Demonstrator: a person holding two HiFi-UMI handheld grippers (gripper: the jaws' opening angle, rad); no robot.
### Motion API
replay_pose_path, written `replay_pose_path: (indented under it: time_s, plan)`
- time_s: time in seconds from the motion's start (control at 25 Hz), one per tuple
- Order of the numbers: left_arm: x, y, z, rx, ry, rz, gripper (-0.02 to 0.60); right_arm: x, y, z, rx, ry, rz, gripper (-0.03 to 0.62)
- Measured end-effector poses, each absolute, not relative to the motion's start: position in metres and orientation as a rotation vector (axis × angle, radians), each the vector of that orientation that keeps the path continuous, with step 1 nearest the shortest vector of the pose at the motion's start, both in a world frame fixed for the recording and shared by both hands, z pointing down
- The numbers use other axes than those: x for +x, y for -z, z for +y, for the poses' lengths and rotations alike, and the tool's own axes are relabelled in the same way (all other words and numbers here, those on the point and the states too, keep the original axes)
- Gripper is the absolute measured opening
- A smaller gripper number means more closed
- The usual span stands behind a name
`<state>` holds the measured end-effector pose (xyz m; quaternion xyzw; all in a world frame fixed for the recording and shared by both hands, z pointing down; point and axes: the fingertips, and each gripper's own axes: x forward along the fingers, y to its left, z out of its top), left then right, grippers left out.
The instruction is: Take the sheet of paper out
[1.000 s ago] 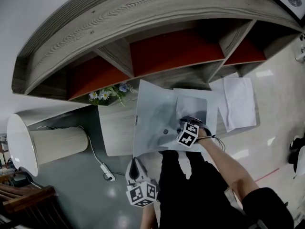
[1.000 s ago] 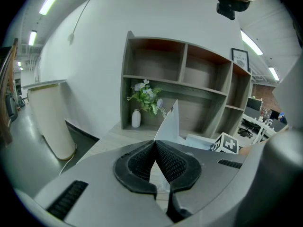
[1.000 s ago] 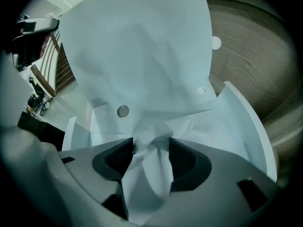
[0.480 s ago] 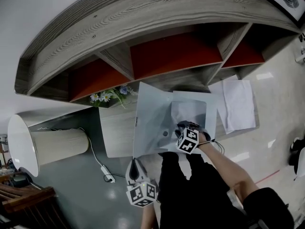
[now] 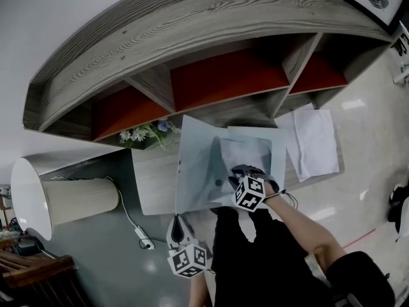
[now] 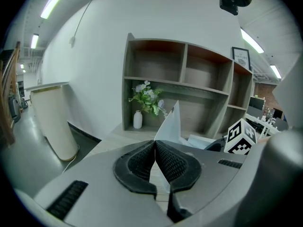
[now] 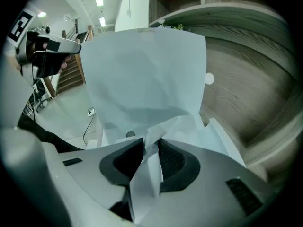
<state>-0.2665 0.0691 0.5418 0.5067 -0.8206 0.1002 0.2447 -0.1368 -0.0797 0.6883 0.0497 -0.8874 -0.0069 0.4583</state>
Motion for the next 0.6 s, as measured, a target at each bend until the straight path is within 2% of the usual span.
replay_pose_path:
  time_s: [0.6]
  plan:
    - [-0.265, -0.541, 0.068, 1.328, -0.265, -2.290, 0.014, -0.144, -0.626, -0.079, 0.145, 0.056, -2.346, 0.088]
